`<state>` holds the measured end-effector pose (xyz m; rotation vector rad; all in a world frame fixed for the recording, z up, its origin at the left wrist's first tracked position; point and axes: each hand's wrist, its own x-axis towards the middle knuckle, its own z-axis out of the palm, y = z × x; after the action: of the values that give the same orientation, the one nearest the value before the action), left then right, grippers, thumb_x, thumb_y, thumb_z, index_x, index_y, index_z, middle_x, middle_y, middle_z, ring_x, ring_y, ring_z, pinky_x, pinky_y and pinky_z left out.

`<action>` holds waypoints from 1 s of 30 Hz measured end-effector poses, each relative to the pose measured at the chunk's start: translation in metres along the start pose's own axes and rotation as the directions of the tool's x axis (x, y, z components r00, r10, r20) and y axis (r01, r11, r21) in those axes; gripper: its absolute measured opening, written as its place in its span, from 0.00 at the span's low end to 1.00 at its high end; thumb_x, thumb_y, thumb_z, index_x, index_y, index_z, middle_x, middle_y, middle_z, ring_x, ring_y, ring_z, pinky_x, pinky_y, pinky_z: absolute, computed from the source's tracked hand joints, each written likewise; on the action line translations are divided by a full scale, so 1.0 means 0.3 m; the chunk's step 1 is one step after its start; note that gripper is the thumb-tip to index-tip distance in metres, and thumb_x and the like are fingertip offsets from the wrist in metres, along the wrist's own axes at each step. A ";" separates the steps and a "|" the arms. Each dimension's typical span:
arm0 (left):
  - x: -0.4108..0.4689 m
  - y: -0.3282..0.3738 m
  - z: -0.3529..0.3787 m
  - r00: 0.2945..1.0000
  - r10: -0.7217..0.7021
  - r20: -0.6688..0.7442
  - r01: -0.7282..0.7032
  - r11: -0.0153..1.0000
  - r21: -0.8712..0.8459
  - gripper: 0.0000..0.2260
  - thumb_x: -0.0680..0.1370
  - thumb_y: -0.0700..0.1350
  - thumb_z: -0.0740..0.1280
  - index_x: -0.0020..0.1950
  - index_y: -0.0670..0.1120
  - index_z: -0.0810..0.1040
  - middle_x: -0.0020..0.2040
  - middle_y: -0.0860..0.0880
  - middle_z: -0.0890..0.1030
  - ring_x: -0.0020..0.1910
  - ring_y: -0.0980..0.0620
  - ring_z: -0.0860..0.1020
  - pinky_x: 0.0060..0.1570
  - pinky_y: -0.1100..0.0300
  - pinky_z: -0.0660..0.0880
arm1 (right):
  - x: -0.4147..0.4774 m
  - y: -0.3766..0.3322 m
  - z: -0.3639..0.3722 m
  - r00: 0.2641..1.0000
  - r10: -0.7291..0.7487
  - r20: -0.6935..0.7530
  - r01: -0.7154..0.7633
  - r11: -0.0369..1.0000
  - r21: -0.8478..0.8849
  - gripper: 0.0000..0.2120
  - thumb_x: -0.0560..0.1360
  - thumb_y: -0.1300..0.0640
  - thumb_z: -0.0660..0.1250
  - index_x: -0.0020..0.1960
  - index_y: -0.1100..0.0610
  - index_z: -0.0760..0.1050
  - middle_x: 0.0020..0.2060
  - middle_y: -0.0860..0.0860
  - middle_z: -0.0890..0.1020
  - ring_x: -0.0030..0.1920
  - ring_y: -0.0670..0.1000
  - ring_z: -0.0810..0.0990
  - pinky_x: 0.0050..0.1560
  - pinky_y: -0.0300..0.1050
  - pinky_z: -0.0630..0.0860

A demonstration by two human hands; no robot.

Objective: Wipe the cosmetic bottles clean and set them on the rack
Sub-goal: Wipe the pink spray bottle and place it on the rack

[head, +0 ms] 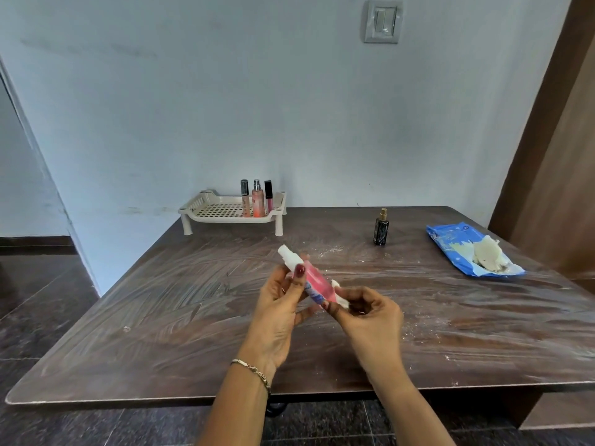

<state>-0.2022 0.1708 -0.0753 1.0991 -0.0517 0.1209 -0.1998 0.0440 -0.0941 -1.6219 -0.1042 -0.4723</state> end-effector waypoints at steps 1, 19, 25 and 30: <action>-0.001 -0.006 0.007 1.000 -0.004 -0.007 0.004 1.000 -0.008 0.11 0.74 0.49 0.67 0.55 0.51 0.79 0.50 0.49 0.82 0.48 0.50 0.82 0.48 0.51 0.79 | -0.004 -0.003 0.008 1.000 0.003 0.006 -0.003 1.000 -0.007 0.11 0.61 0.61 0.81 0.37 0.50 0.82 0.32 0.46 0.84 0.31 0.43 0.79 0.34 0.36 0.76; -0.030 -0.057 -0.004 0.994 -0.021 0.109 -0.025 0.915 0.402 0.20 0.71 0.46 0.73 0.62 0.51 0.77 0.49 0.50 0.84 0.45 0.55 0.81 0.44 0.57 0.80 | 0.035 -0.083 -0.008 0.939 0.304 0.158 -0.330 0.677 0.658 0.05 0.73 0.62 0.67 0.43 0.60 0.82 0.41 0.54 0.86 0.40 0.47 0.83 0.40 0.37 0.80; -0.014 -0.049 0.023 0.993 0.073 0.098 -0.115 0.830 0.546 0.11 0.75 0.45 0.70 0.56 0.55 0.75 0.38 0.49 0.79 0.32 0.51 0.74 0.34 0.55 0.74 | 0.052 -0.069 0.015 0.997 0.063 0.040 -0.069 0.981 0.183 0.12 0.72 0.69 0.69 0.49 0.54 0.81 0.44 0.48 0.85 0.45 0.43 0.84 0.45 0.33 0.78; -0.017 -0.042 0.017 0.997 0.007 0.080 -0.050 0.828 0.558 0.10 0.76 0.44 0.68 0.56 0.53 0.75 0.40 0.47 0.79 0.32 0.51 0.75 0.35 0.56 0.75 | 0.022 -0.018 0.012 0.843 -0.526 0.113 0.515 0.727 -0.454 0.13 0.69 0.68 0.72 0.52 0.57 0.82 0.48 0.48 0.84 0.49 0.42 0.82 0.50 0.37 0.79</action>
<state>-0.2056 0.1602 -0.0848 1.6972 -0.1041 0.1253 -0.1947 0.0466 -0.0868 -2.0660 -0.4727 -1.0180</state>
